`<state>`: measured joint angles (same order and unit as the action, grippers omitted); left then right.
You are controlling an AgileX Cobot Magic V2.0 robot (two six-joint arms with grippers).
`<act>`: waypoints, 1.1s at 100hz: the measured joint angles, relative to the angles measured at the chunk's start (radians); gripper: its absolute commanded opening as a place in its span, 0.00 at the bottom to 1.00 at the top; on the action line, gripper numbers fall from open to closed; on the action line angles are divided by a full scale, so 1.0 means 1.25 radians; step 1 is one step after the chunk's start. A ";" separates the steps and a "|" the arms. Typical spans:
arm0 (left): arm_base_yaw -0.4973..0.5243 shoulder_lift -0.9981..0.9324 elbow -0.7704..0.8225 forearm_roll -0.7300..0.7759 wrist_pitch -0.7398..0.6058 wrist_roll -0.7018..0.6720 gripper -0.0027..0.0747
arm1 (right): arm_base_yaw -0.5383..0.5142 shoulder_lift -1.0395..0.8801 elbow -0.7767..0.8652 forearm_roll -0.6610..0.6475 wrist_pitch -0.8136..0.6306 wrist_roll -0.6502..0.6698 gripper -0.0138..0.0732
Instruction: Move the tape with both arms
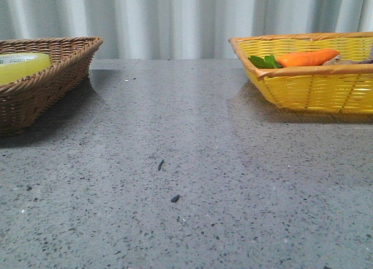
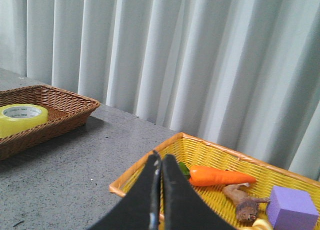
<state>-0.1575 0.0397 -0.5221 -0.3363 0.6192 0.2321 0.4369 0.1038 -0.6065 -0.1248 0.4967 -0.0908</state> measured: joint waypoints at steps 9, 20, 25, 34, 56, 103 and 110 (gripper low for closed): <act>0.000 0.000 0.016 0.027 -0.024 0.011 0.01 | 0.000 0.000 0.000 0.000 0.000 0.000 0.09; 0.000 -0.007 0.094 0.056 -0.116 0.017 0.01 | 0.000 0.000 0.000 0.000 -0.001 0.000 0.09; 0.008 -0.019 0.147 0.068 -0.174 0.017 0.01 | 0.000 0.000 0.000 0.000 -0.001 0.000 0.09; 0.026 -0.036 0.256 0.089 -0.269 0.017 0.01 | 0.000 0.000 0.000 0.000 -0.001 0.000 0.09; 0.041 -0.036 0.422 0.150 -0.318 -0.071 0.01 | 0.000 0.000 0.002 0.000 -0.001 0.000 0.09; 0.041 -0.036 0.422 0.162 -0.235 -0.099 0.01 | 0.000 0.000 0.002 0.000 -0.001 0.000 0.09; 0.041 -0.036 0.422 0.162 -0.235 -0.099 0.01 | 0.000 0.000 0.002 0.000 -0.001 0.000 0.09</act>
<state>-0.1061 -0.0055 0.0048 -0.1342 0.3252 0.1080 0.4369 0.1038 -0.6041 -0.1248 0.4951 -0.0908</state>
